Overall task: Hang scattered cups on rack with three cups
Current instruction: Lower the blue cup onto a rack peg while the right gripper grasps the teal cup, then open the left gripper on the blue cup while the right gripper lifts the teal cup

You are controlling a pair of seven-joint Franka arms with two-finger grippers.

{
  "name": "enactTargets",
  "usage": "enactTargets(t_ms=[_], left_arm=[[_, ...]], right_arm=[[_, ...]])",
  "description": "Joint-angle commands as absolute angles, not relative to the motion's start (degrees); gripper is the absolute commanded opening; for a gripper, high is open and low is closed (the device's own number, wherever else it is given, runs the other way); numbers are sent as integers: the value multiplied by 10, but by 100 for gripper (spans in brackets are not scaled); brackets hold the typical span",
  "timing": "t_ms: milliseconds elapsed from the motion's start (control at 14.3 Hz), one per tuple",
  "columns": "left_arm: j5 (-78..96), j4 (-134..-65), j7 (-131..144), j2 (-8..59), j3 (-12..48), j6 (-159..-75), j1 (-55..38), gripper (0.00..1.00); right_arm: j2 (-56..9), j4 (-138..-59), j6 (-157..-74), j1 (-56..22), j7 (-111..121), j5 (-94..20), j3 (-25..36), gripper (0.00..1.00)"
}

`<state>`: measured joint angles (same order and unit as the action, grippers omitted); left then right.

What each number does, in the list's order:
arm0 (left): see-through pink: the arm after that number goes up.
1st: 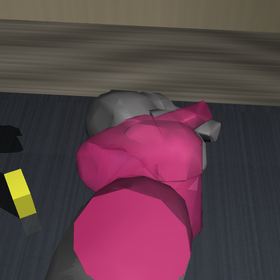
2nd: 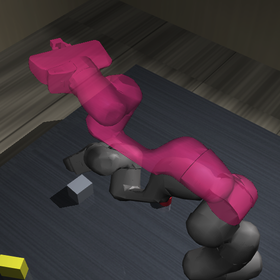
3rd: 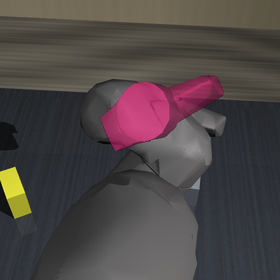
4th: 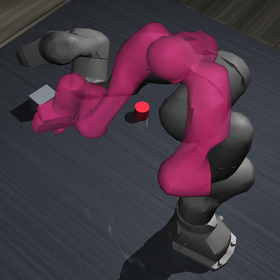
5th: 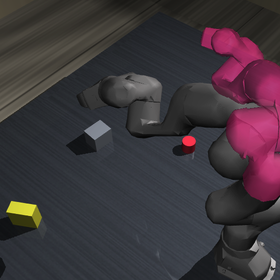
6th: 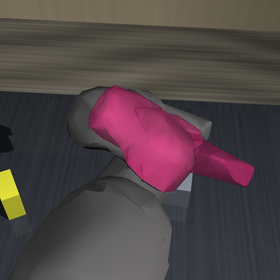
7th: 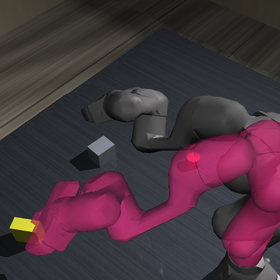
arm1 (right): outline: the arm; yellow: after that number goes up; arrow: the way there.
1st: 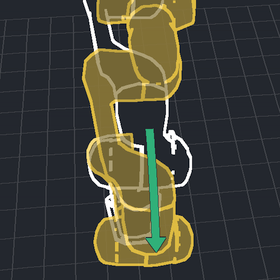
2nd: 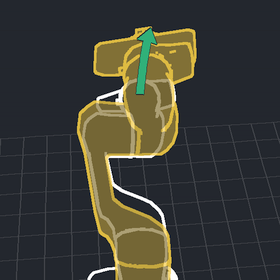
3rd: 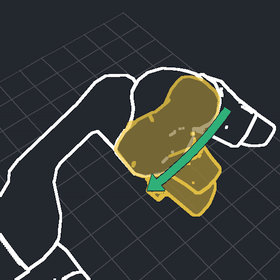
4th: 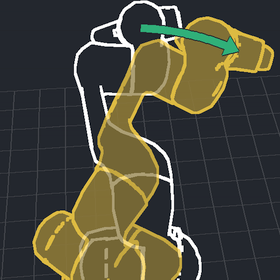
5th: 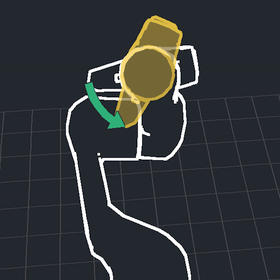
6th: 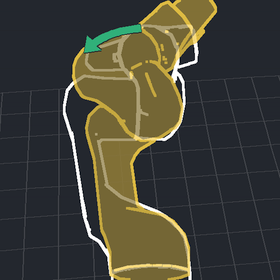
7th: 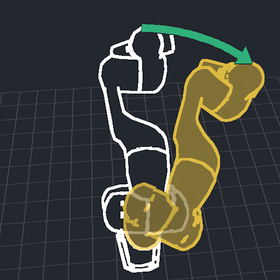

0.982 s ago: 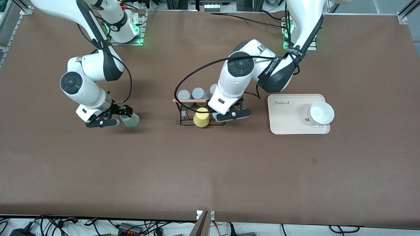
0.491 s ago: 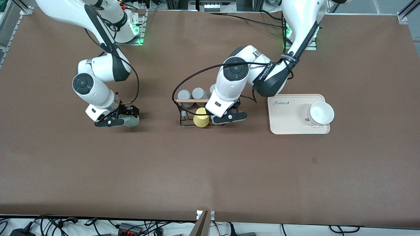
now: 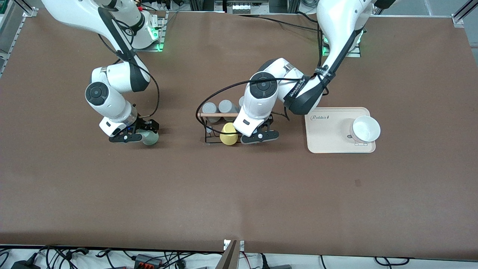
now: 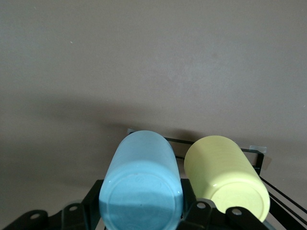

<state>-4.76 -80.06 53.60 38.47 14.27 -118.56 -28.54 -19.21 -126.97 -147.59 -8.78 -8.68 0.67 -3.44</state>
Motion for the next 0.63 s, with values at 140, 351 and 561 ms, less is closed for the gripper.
enactTargets(t_ms=[140,351,561], left_arm=[[-62,-795,544,398,138,-1198,-295,24],[-62,-795,545,403,138,-1201,-295,55],[-61,-793,544,397,141,-1200,-294,100]], right_arm=[[-194,-1274,-1489,-85,-91,0,-33,100],[-203,-1274,-1503,-83,-91,0,-33,100],[-205,-1274,-1504,-83,-91,0,-33,100]])
